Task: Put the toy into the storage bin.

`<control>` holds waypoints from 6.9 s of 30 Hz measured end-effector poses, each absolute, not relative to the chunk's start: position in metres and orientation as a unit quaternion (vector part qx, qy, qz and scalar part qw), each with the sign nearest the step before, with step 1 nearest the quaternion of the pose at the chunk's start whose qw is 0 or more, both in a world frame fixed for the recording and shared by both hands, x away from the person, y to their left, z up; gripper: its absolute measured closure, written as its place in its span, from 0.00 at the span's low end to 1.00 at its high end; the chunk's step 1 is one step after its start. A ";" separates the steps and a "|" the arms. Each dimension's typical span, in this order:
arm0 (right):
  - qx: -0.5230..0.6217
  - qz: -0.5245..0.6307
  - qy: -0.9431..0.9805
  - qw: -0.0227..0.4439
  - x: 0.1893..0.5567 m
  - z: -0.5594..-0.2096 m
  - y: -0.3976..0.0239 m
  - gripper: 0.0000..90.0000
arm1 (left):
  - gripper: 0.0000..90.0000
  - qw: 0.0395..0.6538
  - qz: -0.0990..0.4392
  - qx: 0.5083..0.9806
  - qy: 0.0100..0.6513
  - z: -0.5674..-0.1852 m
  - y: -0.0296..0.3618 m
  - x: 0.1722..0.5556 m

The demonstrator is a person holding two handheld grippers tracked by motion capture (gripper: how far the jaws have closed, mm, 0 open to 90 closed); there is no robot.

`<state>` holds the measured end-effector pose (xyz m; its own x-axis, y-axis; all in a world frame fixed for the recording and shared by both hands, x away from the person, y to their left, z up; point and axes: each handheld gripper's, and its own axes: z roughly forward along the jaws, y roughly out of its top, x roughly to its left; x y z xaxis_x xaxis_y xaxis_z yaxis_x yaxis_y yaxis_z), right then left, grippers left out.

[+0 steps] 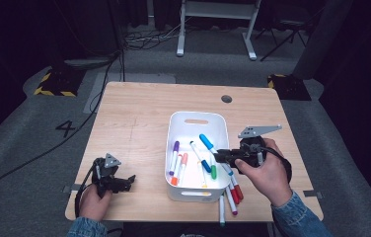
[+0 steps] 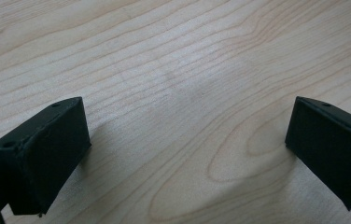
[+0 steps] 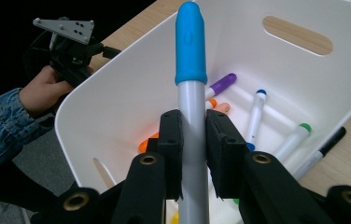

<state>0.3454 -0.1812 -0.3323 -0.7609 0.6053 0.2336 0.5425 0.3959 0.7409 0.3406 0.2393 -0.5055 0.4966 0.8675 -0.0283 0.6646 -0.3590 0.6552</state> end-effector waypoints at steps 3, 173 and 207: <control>0.336 0.430 0.837 0.032 0.343 -0.333 -0.176 0.86 | 0.00 0.309 0.163 0.808 0.474 -0.506 0.239 0.341; 0.492 0.274 0.826 0.033 0.377 -0.449 -0.255 0.86 | 0.00 0.309 0.165 0.808 0.474 -0.506 0.239 0.341; 0.465 0.375 0.801 0.038 0.353 -0.367 -0.260 0.86 | 0.00 0.309 0.165 0.808 0.474 -0.505 0.239 0.341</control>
<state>0.3535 -0.2604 -0.3672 -0.5654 0.7734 0.2867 0.7159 0.2875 0.6363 0.3407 0.2393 -0.5055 0.4957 0.8681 -0.0261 0.6639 -0.3594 0.6558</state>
